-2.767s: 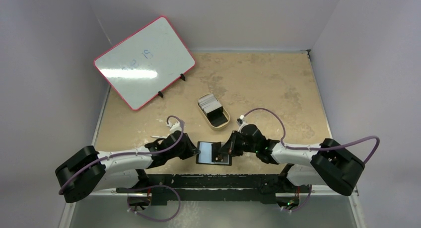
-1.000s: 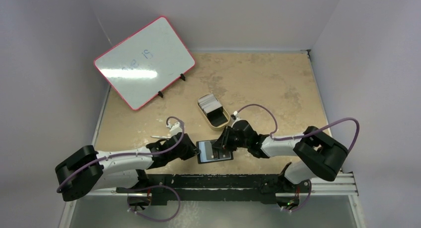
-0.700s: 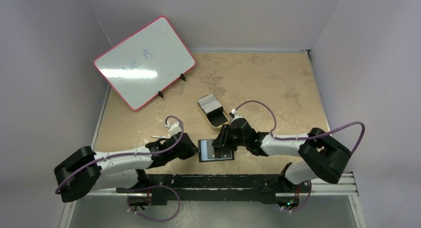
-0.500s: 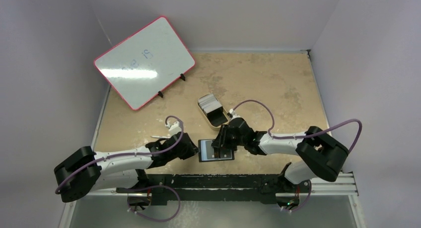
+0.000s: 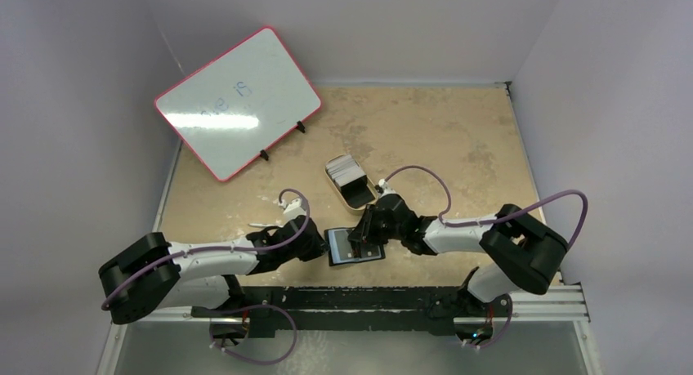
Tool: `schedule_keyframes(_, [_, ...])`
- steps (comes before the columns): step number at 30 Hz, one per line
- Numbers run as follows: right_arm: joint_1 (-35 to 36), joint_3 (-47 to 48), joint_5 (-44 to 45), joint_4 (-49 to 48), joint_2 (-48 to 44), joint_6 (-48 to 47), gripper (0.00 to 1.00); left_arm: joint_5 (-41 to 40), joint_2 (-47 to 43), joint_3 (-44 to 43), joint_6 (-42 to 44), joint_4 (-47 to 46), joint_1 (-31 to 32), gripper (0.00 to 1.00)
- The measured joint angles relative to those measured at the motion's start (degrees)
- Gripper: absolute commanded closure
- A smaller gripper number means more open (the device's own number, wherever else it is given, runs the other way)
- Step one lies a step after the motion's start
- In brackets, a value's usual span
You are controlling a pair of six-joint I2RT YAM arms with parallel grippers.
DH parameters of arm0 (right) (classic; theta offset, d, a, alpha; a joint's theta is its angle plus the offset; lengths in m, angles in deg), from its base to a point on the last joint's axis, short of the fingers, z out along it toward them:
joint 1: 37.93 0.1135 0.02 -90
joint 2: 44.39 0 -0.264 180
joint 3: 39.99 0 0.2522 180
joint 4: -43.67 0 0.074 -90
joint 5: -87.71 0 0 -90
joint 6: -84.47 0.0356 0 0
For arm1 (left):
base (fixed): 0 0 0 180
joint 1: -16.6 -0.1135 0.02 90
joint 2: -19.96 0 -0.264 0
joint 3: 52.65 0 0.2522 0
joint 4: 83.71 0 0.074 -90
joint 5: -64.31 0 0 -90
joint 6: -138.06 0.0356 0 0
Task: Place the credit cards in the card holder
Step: Insert the credit card into the card holder.
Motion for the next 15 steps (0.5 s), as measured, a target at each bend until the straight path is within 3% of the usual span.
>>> schedule_keyframes(4, [0.0,-0.8,0.0,-1.5,0.0,1.7,0.76,0.1,0.2,-0.1,0.1,-0.2,0.0,1.0])
schedule_keyframes(9, [0.2,-0.8,0.0,-1.0,-0.5,2.3,0.64,-0.1,0.1,-0.3,0.0,0.4,0.0,1.0])
schedule_keyframes(15, [0.3,-0.7,1.2,3.1,-4.3,1.4,0.63,-0.5,-0.4,-0.3,0.0,1.0,0.0,1.0])
